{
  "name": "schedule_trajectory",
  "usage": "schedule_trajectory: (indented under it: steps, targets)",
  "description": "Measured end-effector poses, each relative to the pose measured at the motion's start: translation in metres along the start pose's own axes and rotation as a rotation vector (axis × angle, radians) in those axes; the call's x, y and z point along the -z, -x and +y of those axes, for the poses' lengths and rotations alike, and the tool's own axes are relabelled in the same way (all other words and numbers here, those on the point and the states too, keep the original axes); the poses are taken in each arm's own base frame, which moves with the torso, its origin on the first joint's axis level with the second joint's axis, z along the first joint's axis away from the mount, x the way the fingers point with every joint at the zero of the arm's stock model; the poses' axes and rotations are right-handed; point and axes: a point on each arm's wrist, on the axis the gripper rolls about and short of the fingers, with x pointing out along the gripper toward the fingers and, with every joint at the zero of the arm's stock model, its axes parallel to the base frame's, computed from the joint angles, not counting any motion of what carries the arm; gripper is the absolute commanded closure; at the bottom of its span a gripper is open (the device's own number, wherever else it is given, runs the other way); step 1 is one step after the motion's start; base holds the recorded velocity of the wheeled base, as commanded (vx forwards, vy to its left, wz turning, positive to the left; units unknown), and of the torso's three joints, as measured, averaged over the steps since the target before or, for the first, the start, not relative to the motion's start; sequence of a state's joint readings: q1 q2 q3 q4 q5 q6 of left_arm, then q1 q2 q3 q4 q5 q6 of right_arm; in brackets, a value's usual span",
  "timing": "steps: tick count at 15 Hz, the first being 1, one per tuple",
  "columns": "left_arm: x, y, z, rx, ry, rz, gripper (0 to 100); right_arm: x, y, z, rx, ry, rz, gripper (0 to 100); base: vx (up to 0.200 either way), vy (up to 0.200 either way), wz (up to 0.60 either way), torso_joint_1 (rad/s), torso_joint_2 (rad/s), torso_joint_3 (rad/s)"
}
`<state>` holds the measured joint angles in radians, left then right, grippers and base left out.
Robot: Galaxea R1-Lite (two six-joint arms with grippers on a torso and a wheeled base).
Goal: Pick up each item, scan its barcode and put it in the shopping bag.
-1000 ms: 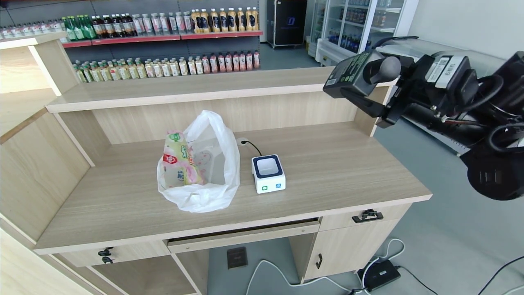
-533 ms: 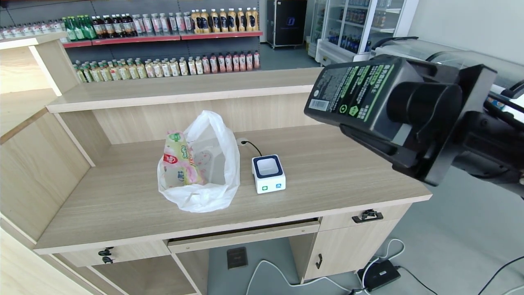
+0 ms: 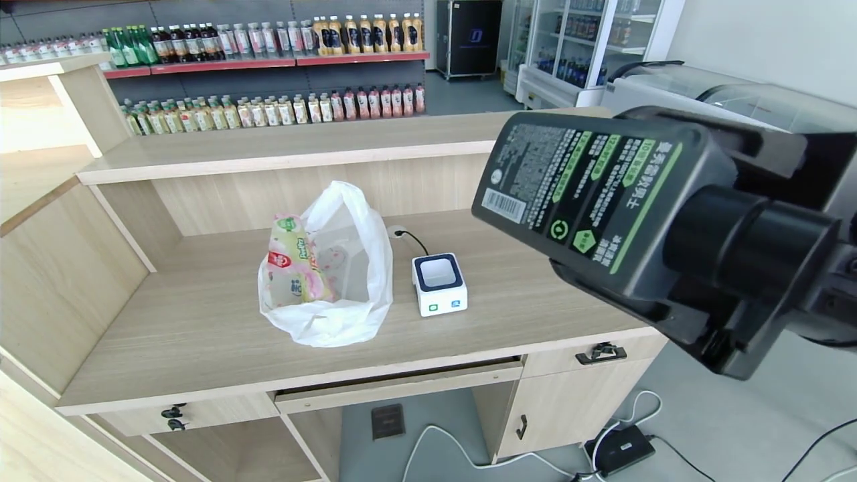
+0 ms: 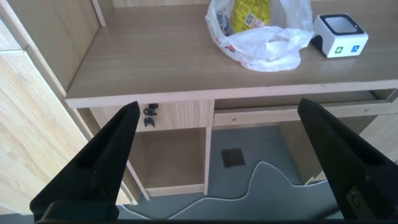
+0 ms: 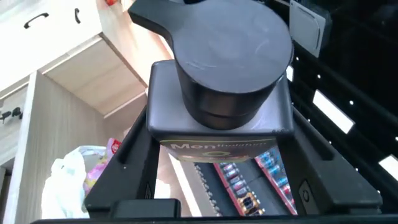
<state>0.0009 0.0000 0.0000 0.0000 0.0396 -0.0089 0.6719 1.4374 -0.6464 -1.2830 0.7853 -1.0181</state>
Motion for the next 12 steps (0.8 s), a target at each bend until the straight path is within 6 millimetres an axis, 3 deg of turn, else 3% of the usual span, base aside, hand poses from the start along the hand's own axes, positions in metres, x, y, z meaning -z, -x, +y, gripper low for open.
schedule_trajectory:
  steps: [12]
  targets:
    - [0.000,0.000,0.000,0.000,0.000,0.000,0,0.012,-0.064,0.050,-0.122,-0.031,-0.201,100,0.000,0.000,0.00,0.000,0.00,0.000]
